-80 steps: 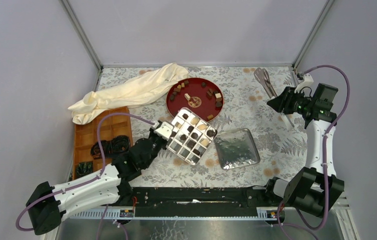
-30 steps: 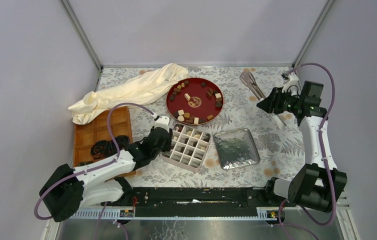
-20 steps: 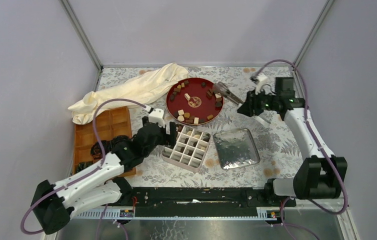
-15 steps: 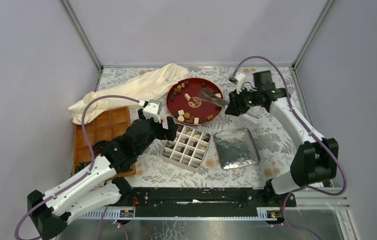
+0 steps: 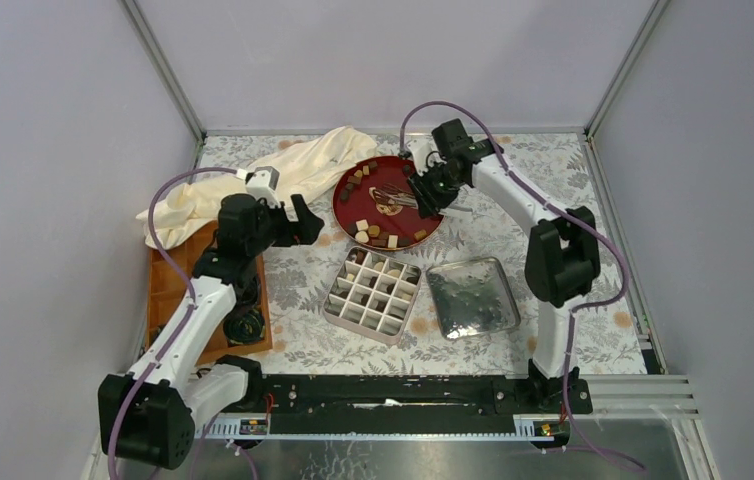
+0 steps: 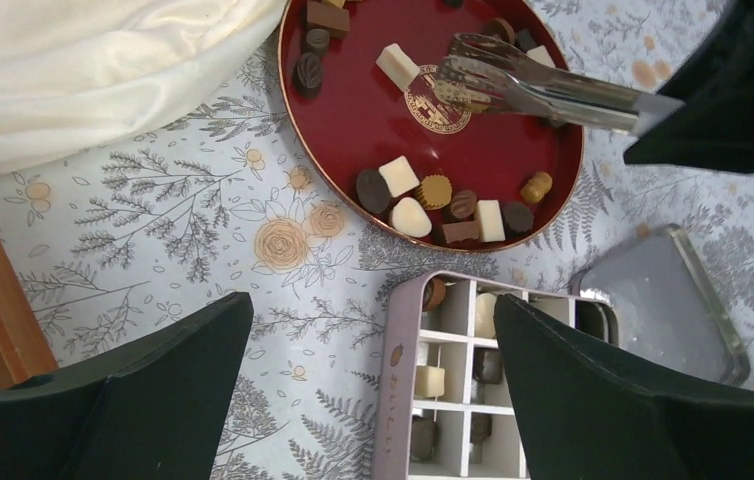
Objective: Pack the chocolate
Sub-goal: Place the packing box at the center of the board, then pick up the fake chocolate from the plate.
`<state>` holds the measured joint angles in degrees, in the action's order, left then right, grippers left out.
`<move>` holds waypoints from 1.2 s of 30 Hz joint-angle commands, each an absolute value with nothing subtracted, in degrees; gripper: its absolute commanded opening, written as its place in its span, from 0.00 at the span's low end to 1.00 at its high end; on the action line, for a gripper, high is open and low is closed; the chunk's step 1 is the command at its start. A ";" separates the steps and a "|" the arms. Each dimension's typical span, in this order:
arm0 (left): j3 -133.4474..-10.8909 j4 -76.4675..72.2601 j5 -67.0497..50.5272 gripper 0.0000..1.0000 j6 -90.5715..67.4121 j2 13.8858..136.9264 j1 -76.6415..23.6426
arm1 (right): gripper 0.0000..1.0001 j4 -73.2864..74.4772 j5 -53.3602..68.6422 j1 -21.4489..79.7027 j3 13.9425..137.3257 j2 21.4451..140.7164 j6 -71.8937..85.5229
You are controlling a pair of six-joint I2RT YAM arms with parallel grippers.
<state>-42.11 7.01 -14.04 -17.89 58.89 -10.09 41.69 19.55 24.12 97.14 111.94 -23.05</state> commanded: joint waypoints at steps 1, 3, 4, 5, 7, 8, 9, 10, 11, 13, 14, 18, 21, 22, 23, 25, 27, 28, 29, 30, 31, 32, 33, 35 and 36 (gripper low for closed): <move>-42.54 7.01 -12.56 0.99 -13.10 56.58 -10.13 | 0.44 45.84 15.39 25.62 106.47 116.00 -20.89; -41.17 7.13 -8.59 0.99 -11.32 54.38 -10.60 | 0.45 46.91 14.86 25.98 109.28 118.10 -20.42; -40.38 7.04 -7.75 0.99 -10.93 53.30 -10.63 | 0.45 47.46 14.64 26.20 110.76 119.08 -20.33; -39.93 7.11 -6.98 0.99 -10.64 52.40 -10.63 | 0.45 48.00 14.39 26.39 112.03 119.95 -20.19; -39.28 6.80 -6.18 0.99 -10.40 50.91 -10.71 | 0.45 48.79 13.88 26.60 114.18 121.59 -19.92; -39.21 6.68 -6.12 0.99 -10.33 50.74 -10.72 | 0.45 49.18 13.68 26.69 115.35 122.36 -19.79; -39.32 6.76 -6.26 0.99 -10.25 50.76 -10.72 | 0.45 49.33 13.45 26.72 116.05 122.94 -19.66; -39.52 6.81 -6.24 0.99 -10.20 50.91 -10.72 | 0.45 49.49 13.36 26.74 116.60 123.48 -19.54; -39.64 6.92 -6.37 0.99 -10.20 51.09 -10.71 | 0.45 49.56 13.36 26.82 117.01 123.94 -19.45; -39.73 7.07 -6.78 0.99 -10.28 51.31 -10.71 | 0.45 49.76 13.08 27.04 117.99 124.92 -19.34; -39.66 7.00 -6.89 0.99 -10.28 51.33 -10.72 | 0.45 49.89 13.05 27.13 118.46 125.41 -19.29; -39.67 7.00 -6.62 0.99 -10.28 51.20 -10.68 | 0.45 50.36 13.01 27.65 120.67 127.23 -19.01; -39.62 6.96 -6.60 0.99 -10.28 51.32 -10.71 | 0.45 50.57 12.30 27.98 121.93 128.61 -18.94; -39.58 6.97 -6.65 0.99 -10.28 51.33 -10.71 | 0.44 50.54 11.95 28.11 122.38 129.05 -18.90; -39.57 7.02 -6.60 0.99 -10.28 51.33 -10.71 | 0.44 50.69 11.62 28.19 122.81 129.39 -18.89; -39.57 7.02 -6.66 0.99 -10.28 51.33 -10.69 | 0.43 50.80 11.23 28.27 123.41 129.97 -18.90; -39.53 6.92 -6.64 0.99 -10.28 51.41 -10.71 | 0.35 50.97 11.30 28.30 123.72 130.01 -18.84; -39.50 6.86 -6.67 0.99 -10.28 51.42 -10.72 | 0.30 50.94 11.45 28.30 123.70 129.81 -18.81; -39.49 6.92 -6.72 0.99 -10.35 51.44 -10.72 | 0.26 51.00 11.51 28.30 123.61 129.37 -18.81; -39.58 6.87 -6.74 0.99 -10.37 51.50 -10.68 | 0.22 50.88 11.47 28.30 123.33 128.84 -18.81; -39.55 6.93 -6.86 0.99 -10.37 51.50 -10.68 | 0.17 50.89 11.24 28.30 123.03 128.00 -18.89; -39.55 6.93 -6.87 0.99 -10.37 51.46 -10.72 | 0.12 50.84 10.99 28.30 122.22 126.98 -19.09; -39.51 6.89 -6.83 0.99 -10.37 51.45 -10.72 | 0.08 50.65 10.93 28.30 121.70 125.73 -19.14; -39.48 6.88 -6.79 0.99 -10.33 51.38 -10.72 | 0.03 49.69 11.25 28.30 119.06 122.62 -19.47; -39.46 6.92 -6.73 0.99 -10.29 51.31 -10.68 | 0.02 48.96 11.63 28.30 117.43 120.54 -19.69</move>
<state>-39.79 7.79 -7.44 -11.35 51.51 -10.46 50.22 11.60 27.77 119.37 129.69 -19.27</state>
